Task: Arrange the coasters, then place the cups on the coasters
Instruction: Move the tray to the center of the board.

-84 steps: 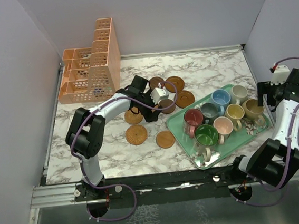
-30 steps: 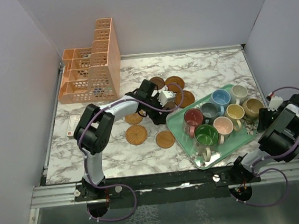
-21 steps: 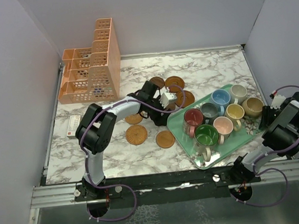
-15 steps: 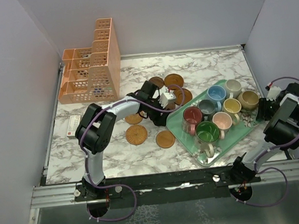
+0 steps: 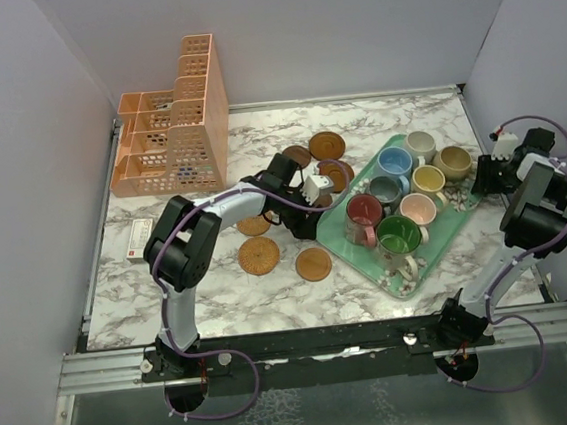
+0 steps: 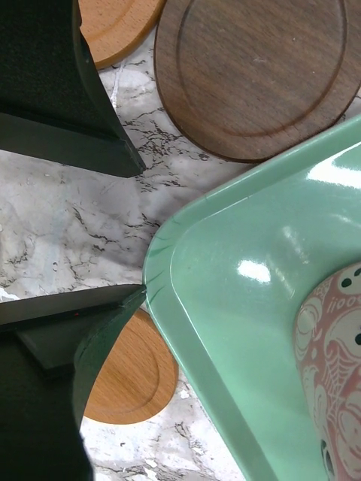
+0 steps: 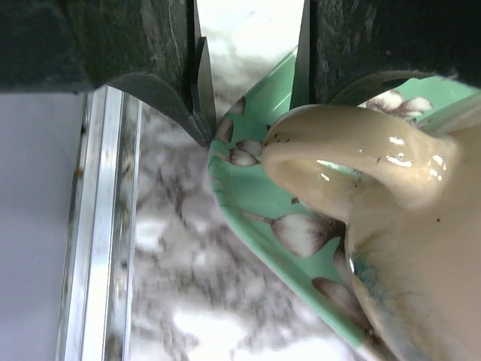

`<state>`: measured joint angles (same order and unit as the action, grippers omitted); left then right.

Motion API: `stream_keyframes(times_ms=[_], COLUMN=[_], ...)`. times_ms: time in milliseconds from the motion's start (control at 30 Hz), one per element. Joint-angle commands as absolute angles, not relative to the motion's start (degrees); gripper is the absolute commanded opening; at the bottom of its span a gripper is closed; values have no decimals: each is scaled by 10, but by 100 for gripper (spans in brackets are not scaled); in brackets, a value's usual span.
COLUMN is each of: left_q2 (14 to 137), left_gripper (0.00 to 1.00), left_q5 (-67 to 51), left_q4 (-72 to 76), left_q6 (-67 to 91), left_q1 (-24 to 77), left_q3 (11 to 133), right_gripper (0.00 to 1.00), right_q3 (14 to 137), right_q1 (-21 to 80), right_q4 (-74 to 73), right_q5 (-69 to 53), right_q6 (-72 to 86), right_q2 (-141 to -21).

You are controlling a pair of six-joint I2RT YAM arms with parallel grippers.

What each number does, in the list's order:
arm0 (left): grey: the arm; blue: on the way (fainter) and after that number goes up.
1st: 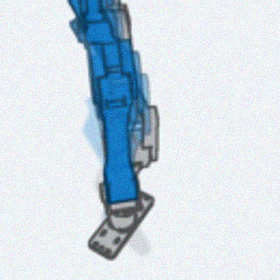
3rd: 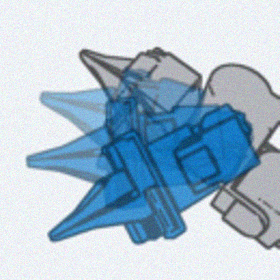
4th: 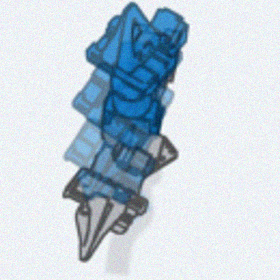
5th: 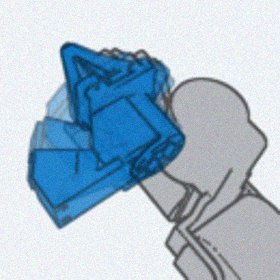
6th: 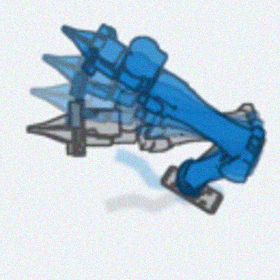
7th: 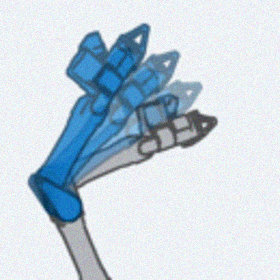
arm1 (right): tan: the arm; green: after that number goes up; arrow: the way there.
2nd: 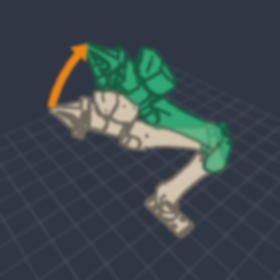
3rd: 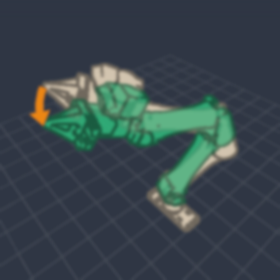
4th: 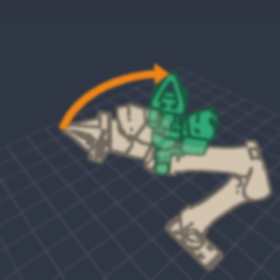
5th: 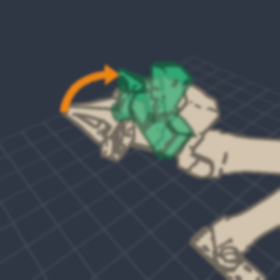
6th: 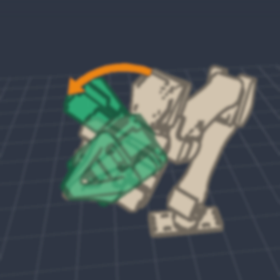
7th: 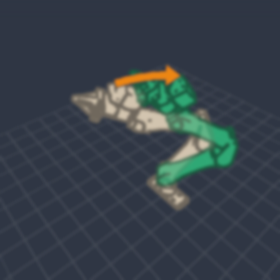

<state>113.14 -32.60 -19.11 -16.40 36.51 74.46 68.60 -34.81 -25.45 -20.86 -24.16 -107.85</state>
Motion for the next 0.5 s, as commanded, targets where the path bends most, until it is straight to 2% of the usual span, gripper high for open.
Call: stream_keyframes(times_ms=[0,467], left_q2=[1172,1209], left_gripper=[61,60], left_q5=[-335,-362], left_q4=[-154,-152], left_q6=[-156,-166], left_q1=[387,471], left_q3=[757,788], right_gripper=[42,42], right_q3=[743,927], right_q1=[-298,-223], right_q4=[-234,-277], right_q5=[-299,-317], right_q6=[-210,-208], right_q2=[-1145,-1273])
